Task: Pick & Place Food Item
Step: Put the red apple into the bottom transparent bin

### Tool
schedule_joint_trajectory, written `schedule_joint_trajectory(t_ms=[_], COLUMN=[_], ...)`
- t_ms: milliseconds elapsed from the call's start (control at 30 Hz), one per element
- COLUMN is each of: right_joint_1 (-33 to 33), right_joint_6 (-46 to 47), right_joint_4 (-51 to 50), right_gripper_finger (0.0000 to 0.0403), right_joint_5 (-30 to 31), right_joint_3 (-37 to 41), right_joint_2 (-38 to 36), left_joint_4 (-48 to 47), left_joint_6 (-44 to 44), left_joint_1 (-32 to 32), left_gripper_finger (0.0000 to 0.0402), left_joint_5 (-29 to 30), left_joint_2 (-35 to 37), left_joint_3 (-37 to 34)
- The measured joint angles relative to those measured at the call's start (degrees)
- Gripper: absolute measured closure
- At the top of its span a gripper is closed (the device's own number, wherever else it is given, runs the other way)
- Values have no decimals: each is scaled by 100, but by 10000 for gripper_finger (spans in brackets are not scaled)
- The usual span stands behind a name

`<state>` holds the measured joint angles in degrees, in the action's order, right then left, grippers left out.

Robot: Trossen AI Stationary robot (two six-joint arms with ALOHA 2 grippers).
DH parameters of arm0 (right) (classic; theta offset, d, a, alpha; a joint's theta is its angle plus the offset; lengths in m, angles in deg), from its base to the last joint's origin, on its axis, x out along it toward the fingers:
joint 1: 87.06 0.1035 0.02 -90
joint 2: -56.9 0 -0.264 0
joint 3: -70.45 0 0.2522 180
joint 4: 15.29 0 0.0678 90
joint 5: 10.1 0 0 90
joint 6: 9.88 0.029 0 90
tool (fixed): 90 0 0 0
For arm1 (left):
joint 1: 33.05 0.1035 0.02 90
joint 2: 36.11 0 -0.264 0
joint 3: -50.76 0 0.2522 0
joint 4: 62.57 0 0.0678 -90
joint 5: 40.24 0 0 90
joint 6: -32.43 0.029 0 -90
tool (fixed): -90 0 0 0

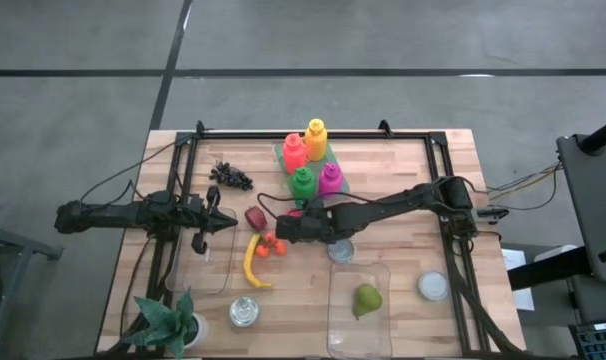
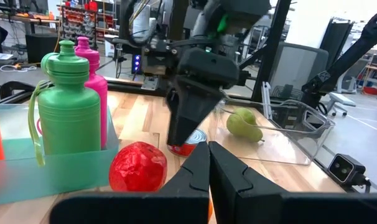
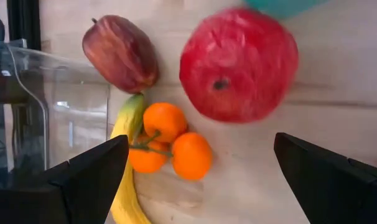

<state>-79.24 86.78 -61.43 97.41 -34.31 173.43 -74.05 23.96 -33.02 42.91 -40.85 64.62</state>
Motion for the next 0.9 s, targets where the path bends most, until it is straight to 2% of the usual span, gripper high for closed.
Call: schedule_joint_trajectory(t_ms=[433, 900], right_joint_1=[-300, -329], right_joint_6=[-213, 45], right_joint_4=[-33, -28], right_gripper_finger=[3, 3], right_joint_5=[59, -16], right_joint_3=[-44, -38], right_joint_2=[111, 471], left_joint_4=[-2, -2], left_joint_6=[0, 0], left_joint_1=[0, -2], left_gripper_finger=[401, 401], left_joint_5=[1, 0], left_joint_2=[0, 0], left_joint_3=[2, 2])
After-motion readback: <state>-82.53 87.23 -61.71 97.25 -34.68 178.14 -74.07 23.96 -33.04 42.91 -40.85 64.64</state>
